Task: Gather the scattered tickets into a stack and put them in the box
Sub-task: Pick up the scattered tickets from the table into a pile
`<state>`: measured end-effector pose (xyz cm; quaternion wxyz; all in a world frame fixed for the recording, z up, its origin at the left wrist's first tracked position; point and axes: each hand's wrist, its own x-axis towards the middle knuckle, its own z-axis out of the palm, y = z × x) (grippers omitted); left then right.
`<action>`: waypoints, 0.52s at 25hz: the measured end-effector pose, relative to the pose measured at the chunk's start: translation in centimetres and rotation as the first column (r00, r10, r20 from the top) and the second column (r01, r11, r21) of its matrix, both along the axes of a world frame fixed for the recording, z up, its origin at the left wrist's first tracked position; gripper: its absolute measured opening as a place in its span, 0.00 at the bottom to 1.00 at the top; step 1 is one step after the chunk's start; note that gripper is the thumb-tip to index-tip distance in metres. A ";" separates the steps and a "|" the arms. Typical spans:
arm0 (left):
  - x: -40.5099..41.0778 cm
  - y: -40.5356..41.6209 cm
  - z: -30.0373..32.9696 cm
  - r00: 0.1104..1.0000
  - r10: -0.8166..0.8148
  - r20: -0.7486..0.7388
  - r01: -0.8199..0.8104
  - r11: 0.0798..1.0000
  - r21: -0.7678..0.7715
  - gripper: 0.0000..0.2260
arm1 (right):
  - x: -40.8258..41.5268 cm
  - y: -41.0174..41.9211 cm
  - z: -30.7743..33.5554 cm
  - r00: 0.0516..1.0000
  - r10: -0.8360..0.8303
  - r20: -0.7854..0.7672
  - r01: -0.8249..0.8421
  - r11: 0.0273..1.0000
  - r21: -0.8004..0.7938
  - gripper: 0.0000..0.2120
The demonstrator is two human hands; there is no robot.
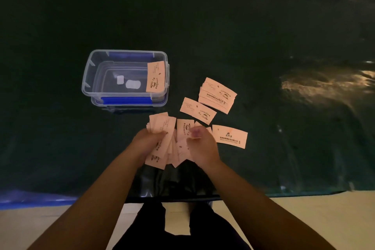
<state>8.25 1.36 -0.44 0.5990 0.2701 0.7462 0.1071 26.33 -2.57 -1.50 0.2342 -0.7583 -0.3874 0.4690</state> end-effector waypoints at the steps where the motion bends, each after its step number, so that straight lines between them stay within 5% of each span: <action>1: -0.3 0.2 0.1 1.000 -0.003 0.015 0.003 1.000 0.003 0.09 | 0.9 -0.4 -0.2 0.996 -0.054 0.077 0.054 0.999 0.003 0.14; 6: -1.3 1.1 0.6 0.995 -0.032 0.095 0.033 0.999 -0.010 0.06 | 3.6 -2.2 -0.6 0.949 -0.090 0.302 0.139 0.980 -0.145 0.25; 13: -0.6 0.6 1.3 0.981 -0.066 0.181 0.076 0.996 -0.050 0.10 | 2.3 -2.5 -0.6 0.968 -0.215 0.127 0.237 0.951 -0.196 0.29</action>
